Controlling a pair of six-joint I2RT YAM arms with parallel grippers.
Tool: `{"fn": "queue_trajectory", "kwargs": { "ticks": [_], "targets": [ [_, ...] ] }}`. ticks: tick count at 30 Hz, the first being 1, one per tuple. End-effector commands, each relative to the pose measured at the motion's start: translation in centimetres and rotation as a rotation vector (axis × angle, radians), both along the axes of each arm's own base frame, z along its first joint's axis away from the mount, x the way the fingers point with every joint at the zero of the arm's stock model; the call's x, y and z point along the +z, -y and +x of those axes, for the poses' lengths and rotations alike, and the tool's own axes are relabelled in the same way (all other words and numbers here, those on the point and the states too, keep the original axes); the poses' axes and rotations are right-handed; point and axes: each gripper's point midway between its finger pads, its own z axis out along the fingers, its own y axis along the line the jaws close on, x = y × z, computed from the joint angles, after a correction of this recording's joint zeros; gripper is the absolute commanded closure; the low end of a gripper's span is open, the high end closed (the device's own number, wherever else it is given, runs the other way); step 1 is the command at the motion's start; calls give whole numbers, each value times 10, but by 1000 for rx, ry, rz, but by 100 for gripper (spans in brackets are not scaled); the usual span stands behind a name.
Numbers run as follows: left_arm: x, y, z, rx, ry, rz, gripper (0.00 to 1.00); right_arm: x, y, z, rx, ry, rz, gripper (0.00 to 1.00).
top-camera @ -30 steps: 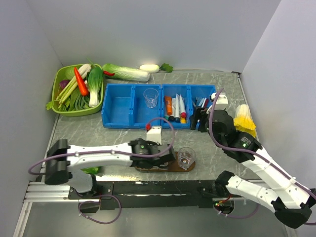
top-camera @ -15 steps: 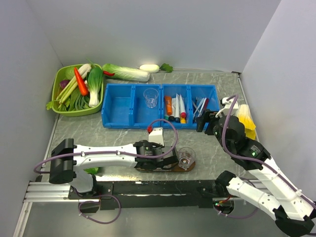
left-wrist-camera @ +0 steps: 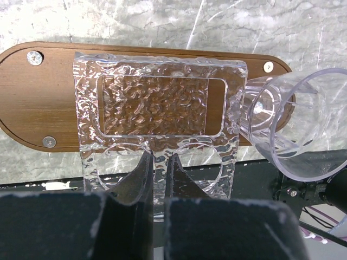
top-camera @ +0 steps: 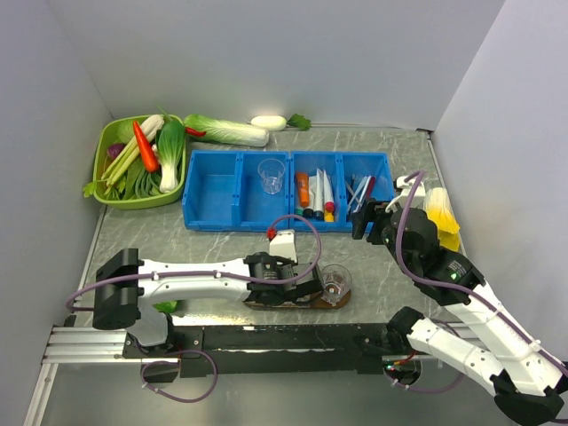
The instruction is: Prepare toiletry sets of a toothbrush and toothpaste on the tray
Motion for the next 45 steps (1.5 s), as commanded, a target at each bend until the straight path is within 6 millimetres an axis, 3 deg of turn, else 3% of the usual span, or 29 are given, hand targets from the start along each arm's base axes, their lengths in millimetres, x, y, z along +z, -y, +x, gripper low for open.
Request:
{"fn": "queue_trajectory", "kwargs": {
  "ticks": [1, 16, 45],
  "targets": [
    [12, 11, 6, 26, 13, -45, 99, 1, 1, 0, -3, 10, 10, 21],
    [12, 27, 10, 7, 14, -66, 99, -3, 1, 0, -3, 3, 9, 21],
    [5, 32, 10, -8, -2, -9, 96, -7, 5, -3, -6, -3, 6, 20]
  ]
}}
